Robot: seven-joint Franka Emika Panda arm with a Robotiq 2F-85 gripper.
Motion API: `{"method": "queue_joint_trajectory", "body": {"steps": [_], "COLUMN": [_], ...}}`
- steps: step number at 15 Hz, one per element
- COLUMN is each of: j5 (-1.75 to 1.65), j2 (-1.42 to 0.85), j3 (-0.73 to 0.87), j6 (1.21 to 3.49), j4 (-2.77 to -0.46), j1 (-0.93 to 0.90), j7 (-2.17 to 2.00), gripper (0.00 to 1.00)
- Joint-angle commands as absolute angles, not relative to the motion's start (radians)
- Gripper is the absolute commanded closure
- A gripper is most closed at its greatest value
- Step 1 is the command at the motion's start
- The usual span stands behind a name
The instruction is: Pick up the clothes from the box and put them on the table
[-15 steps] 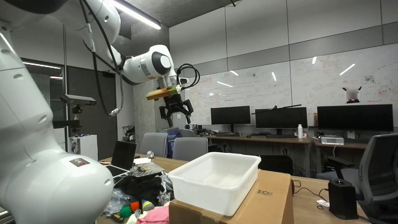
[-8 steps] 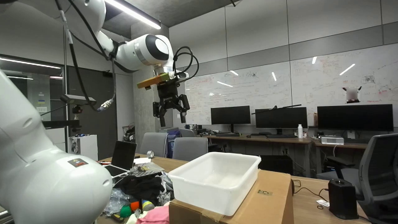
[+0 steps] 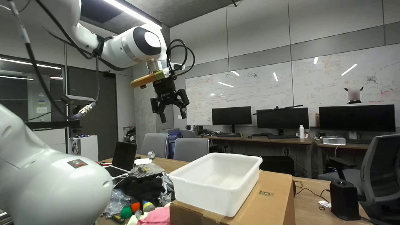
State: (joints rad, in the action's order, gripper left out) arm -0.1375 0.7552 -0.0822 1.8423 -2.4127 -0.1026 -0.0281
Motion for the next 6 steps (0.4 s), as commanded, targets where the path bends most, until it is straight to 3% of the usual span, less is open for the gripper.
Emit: {"method": "queue_joint_trajectory", "body": {"steps": [1,6], "j5": [-0.127,-0.126], "j2": [0.852,0.842], "j3": [-0.063,-0.066], "j6": [1.981,1.978], "j4": [-2.499,-2.497], "j1": [-0.085,-0.078], "j7": [-0.043,-0.030], "gripper": [0.00,0.00]}}
